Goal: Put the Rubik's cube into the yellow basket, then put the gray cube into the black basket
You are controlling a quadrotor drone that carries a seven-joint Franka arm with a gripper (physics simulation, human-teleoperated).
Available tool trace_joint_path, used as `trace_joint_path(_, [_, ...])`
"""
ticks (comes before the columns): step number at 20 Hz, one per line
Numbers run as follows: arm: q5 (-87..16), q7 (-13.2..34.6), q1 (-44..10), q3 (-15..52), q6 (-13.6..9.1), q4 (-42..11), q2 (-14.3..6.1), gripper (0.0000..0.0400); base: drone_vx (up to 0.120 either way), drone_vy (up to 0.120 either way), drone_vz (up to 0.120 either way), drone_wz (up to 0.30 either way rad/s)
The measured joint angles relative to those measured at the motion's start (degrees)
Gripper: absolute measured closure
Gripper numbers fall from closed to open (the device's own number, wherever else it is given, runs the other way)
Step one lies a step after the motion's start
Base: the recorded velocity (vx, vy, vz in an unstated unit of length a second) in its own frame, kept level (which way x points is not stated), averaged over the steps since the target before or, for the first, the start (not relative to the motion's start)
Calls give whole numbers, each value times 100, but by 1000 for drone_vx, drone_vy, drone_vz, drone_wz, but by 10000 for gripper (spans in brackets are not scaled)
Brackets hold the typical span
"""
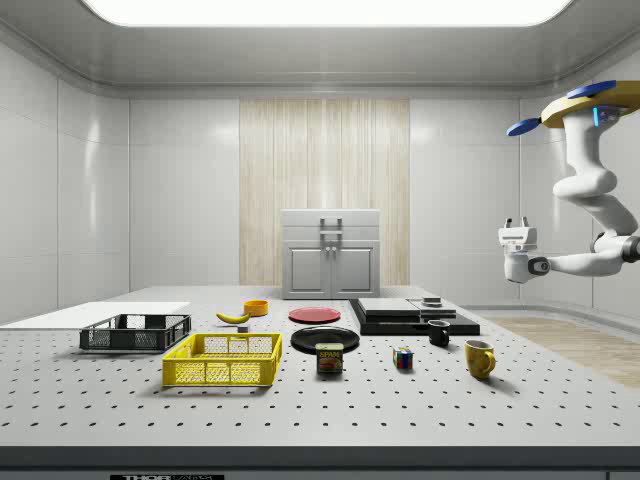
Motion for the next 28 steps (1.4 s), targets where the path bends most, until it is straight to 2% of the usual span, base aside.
trace_joint_path(6, [6, -9, -16, 8, -561, 733, 145, 0, 0, 0, 0, 0])
trace_joint_path(12, [10, -13, -26, 14, -927, 1351, 370, 0, 0, 0, 0, 0])
trace_joint_path(18, [12, -16, -33, 19, -1069, 1621, 471, 0, 0, 93, 0, 0])
trace_joint_path(28, [14, -19, -41, 24, -1085, 1694, 484, 0, 0, 120, 0, 0])
